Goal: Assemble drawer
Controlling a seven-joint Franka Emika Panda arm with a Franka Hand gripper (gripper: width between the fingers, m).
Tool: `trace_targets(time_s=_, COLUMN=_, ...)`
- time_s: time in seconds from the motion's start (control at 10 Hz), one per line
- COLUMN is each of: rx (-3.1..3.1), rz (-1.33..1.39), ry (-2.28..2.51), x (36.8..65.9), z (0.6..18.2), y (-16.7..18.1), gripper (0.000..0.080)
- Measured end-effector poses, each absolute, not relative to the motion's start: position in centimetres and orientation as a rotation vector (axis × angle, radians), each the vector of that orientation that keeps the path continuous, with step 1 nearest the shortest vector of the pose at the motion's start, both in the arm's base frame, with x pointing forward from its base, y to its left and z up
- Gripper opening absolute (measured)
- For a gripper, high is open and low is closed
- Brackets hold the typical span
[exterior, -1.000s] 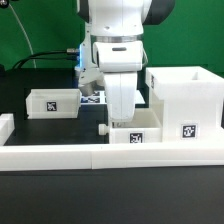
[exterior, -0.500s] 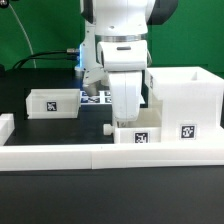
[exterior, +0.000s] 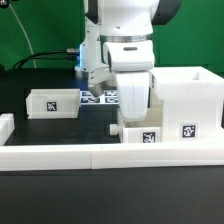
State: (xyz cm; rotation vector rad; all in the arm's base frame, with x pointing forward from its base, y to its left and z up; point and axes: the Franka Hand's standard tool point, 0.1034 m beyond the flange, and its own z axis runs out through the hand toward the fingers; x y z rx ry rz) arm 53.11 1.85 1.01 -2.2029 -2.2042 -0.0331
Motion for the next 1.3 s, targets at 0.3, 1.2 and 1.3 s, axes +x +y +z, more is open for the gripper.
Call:
trace_targets(time_s=0.3, rx=-2.205, rz=-0.034, ry=-2.202, x=53.1, z=1.0, y=1.9, gripper=0.0049)
trace_targets(time_s=1.2, rx=-2.247, rz=-0.006, ry=-2.227, x=55.4, z=7.7, y=-0.5, gripper=0.0648)
trace_targets(time_s=1.3, rx=-2.218, rz=0.001, ry=-2.254, x=55.3, z=7.7, y=-1.6, gripper=0.0648)
